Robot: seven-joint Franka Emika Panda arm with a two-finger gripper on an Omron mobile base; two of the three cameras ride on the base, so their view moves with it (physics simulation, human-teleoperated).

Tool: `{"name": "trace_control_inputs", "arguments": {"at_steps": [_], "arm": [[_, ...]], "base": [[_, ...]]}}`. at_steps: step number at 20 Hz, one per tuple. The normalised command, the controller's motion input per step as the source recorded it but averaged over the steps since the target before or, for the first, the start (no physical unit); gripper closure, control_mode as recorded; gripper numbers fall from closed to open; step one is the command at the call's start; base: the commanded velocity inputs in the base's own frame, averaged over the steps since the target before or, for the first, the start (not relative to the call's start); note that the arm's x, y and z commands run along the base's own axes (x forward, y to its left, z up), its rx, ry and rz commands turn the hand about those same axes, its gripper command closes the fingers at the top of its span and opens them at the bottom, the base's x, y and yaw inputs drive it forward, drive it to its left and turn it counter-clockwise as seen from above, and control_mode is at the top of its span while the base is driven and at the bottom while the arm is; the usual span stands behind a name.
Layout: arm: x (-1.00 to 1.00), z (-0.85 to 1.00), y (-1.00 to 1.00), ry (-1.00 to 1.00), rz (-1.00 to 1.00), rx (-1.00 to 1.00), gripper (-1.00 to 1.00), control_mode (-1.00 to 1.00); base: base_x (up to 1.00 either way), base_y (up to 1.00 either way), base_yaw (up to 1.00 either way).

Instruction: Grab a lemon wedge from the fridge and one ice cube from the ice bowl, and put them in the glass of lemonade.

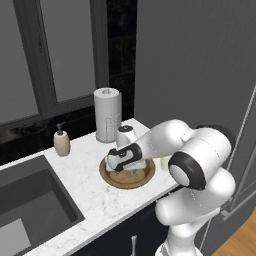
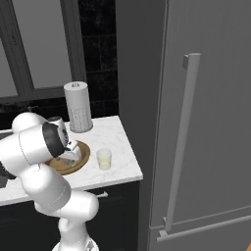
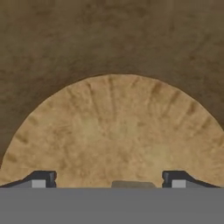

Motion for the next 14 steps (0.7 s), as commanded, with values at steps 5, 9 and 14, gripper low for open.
{"name": "trace_control_inputs", "arguments": {"at_steps": [5, 9, 14], "arm": [[-0.23, -0.14, 0.0, 0.0, -0.01, 0.0, 1.0, -1.0], [-0.24, -0.17, 0.0, 0.0, 0.0, 0.0, 1.0, -1.0], [-0.23, -0.16, 0.0, 0.0, 0.0, 0.0, 1.0, -1.0]], "base": [[0.0, 0.0, 0.0], [0.0, 0.0, 0.0], [0.0, 0.0, 0.0]]}}
